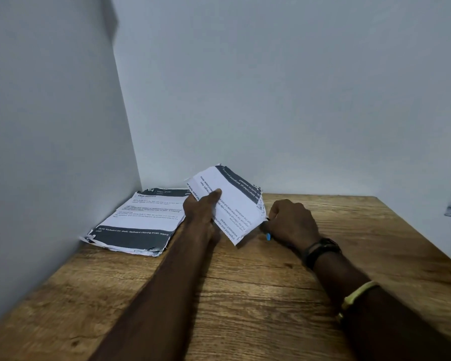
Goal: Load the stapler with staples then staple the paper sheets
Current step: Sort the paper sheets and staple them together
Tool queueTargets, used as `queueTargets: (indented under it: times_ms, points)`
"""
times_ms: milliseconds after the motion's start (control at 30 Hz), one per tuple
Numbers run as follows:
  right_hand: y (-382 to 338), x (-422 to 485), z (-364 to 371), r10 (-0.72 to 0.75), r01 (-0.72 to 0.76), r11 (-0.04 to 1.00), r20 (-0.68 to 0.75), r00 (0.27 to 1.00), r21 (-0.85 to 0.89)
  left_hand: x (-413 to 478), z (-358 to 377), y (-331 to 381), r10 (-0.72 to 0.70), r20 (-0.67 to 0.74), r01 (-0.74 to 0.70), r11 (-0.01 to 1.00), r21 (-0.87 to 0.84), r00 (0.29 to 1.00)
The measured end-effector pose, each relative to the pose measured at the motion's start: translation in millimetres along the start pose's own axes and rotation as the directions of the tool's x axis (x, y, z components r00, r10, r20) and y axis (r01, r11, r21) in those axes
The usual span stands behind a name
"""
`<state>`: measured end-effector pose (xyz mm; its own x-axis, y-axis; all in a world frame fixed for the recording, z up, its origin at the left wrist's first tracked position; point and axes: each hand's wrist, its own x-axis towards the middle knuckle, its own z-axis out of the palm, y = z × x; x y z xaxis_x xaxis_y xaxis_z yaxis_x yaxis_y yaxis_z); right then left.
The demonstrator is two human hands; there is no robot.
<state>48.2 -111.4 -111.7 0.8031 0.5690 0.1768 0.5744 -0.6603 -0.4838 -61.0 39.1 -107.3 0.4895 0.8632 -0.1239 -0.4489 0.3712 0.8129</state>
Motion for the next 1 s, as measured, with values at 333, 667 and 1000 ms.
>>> queueTargets:
  times_ms: [333,667,1000]
  points:
    - [1,3,-19,0.053,-0.079,0.757,0.06,0.997,0.649,-2,9,-6,0.014,-0.152,-0.031,0.993,-0.112,0.988]
    - [19,5,-39,0.138,-0.068,0.701,-0.042,0.99,0.71,-22,42,-18,0.005,-0.058,-0.011,0.995,-0.101,0.998]
    - [77,16,-81,0.279,-0.006,0.807,-0.373,0.885,0.59,-31,82,-52,0.341,0.17,-0.38,0.846,0.374,0.925]
